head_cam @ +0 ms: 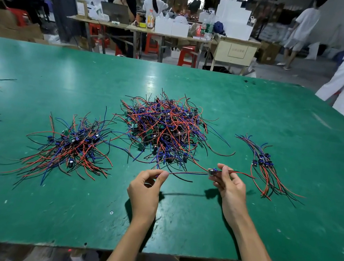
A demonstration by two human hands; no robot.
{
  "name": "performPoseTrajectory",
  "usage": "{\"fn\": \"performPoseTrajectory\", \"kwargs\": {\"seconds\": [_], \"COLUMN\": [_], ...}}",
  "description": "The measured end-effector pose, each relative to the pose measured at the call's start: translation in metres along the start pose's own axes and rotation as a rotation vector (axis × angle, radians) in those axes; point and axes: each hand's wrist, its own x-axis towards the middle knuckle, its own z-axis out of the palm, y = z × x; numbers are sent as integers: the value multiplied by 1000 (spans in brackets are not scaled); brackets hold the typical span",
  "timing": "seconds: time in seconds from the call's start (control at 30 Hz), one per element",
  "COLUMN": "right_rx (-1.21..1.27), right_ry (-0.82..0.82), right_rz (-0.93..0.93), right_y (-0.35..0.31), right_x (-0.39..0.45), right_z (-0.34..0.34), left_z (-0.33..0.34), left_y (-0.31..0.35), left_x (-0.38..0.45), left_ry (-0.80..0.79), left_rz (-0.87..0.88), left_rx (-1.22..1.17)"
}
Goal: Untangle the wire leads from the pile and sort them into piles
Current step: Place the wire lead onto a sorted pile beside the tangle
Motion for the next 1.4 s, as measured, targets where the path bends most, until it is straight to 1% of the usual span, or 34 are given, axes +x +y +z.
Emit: {"fn": "performPoseTrajectory", "kwargs": {"seconds": [0.07, 0.2, 0.33, 0.47, 0.53, 0.67, 0.73, 0.8, 0.87, 0.93, 0.97, 1.07, 1.13, 1.17, 1.2, 1.3, 1.33, 1.4], "right_rx": [0, 22, 102, 236, 290, 555, 637, 644, 654, 586, 525, 387, 476, 482, 546, 706, 790, 842], "right_ry": [11, -17, -36, 74, 111, 193, 268, 379, 471, 507, 519, 471, 433, 467, 498, 467, 465, 468], "right_rz": [-3, 12, 118, 146, 109, -3, -29, 37, 157, 284, 312, 296, 308, 281, 280, 275, 303, 287], "right_y": [0, 0, -11, -46, -67, -111, -121, -115, -97, -78, -72, -61, -57, -55, -54, -58, -63, -65], "right_x": [0, 0, 10, 41, 59, 98, 112, 116, 114, 104, 99, 92, 92, 90, 88, 85, 87, 89], "right_z": [1, 0, -1, -5, -6, -14, -25, -36, -48, -48, -43, -28, -15, -11, -4, 17, 17, 14], "left_z": [0, 1, 1, 1, 1, 1, 2, 2, 2, 2, 3, 4, 4, 3, 3, 3, 3, 2], "left_y": [0, 1, 3, 3, 1, 0, 0, 0, 0, -1, -1, -1, 0, 0, 0, 2, 3, 3], "left_x": [0, 0, 0, 0, 1, 1, 2, 2, 2, 2, 3, 3, 3, 3, 3, 2, 2, 0], "left_ry": [4, 10, 31, 36, 27, 15, 23, 23, 21, 20, 17, 8, 5, 2, -2, -18, -23, -32], "left_rz": [0, 1, -20, -25, -22, -11, -9, -12, -15, -16, -16, -20, -29, -29, -27, -22, -22, -25], "left_rx": [2, 3, -22, -41, -26, 4, 21, 36, 49, 51, 52, 53, 51, 52, 53, 60, 61, 60]}}
